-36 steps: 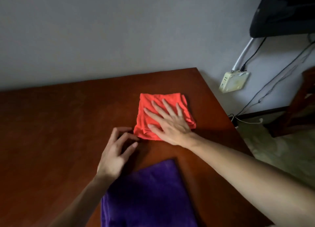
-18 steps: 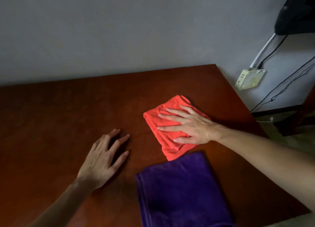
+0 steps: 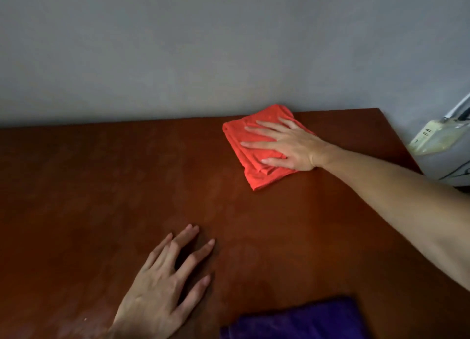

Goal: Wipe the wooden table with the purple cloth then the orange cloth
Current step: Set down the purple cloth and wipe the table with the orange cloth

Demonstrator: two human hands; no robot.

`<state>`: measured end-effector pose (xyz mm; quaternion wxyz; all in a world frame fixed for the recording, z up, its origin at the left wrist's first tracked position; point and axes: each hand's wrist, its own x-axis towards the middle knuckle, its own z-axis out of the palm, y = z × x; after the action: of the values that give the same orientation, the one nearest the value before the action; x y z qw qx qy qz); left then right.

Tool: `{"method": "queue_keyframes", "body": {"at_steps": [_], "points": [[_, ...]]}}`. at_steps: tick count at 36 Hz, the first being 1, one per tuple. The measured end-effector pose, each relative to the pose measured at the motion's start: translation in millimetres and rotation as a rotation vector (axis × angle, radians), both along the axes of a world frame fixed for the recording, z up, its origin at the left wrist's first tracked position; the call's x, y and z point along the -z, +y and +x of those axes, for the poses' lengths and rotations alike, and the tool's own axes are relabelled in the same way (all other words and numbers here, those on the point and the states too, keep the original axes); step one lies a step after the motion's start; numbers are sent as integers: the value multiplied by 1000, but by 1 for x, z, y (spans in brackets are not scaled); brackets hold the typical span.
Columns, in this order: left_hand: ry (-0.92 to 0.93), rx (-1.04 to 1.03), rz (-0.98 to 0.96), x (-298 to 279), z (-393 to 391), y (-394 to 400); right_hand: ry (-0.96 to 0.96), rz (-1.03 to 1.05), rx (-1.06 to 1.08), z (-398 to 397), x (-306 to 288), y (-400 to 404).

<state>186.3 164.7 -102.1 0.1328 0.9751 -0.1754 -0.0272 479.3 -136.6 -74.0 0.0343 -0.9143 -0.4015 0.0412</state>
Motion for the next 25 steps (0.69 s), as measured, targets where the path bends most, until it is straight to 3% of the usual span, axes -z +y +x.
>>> {"method": "queue_keyframes", "body": {"at_steps": [4,13,17,25], "points": [[-18,2,-28,2,1,-1,-87,-132,-52,22,4,11],[-31,4,-50,0,0,-2,-66,12,293,-5,17,35],[-52,16,-76,1,-2,-1,-54,35,443,-42,24,54],[-208,-136,-155,-3,-10,-9,-26,41,493,-160,25,90]]}}
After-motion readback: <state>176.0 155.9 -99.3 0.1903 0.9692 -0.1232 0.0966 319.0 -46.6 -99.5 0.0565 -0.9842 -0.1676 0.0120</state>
